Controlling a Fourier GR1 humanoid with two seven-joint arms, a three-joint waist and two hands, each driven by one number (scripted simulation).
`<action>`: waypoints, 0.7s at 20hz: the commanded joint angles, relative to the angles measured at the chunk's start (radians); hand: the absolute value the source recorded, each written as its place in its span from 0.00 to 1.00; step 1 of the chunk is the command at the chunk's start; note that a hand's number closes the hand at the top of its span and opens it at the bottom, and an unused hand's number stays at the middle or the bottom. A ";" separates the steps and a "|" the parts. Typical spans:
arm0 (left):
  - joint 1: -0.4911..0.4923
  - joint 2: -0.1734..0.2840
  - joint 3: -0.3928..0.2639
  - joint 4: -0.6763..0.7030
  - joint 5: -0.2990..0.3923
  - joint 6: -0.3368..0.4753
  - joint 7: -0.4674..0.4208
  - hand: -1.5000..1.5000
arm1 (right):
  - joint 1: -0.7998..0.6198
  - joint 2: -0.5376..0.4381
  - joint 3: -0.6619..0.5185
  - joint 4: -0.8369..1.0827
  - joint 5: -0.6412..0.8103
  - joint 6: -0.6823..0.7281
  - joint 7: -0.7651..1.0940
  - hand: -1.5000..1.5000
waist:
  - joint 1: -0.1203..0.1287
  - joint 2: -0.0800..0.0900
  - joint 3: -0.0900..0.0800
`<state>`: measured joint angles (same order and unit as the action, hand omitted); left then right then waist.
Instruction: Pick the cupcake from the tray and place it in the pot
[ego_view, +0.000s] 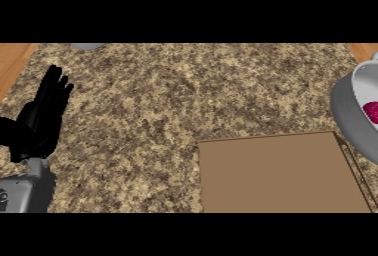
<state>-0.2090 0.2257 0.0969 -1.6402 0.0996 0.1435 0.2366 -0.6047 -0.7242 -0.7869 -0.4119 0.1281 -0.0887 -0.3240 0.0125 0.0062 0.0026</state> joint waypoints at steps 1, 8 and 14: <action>-0.025 -0.003 0.004 0.015 -0.002 -0.005 0.000 0.50 | -0.004 -0.077 -0.041 0.062 -0.064 0.069 -0.021 0.00 | 0.000 0.000 0.000; 0.044 -0.034 -0.012 -0.026 -0.031 0.013 -0.027 0.50 | 0.187 -0.190 -0.101 0.107 -0.154 0.276 -0.086 0.00 | -0.008 -0.004 -0.001; 0.020 -0.023 -0.004 -0.031 -0.028 0.007 0.026 0.50 | 0.267 -0.215 -0.088 0.177 -0.166 0.355 -0.179 0.00 | -0.001 -0.001 0.001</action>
<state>-0.2006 0.2182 0.1082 -1.6553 0.0904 0.1358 0.2483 -0.3927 -0.9165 -0.8714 -0.2786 -0.0226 0.2099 -0.4506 0.0083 0.0041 0.0025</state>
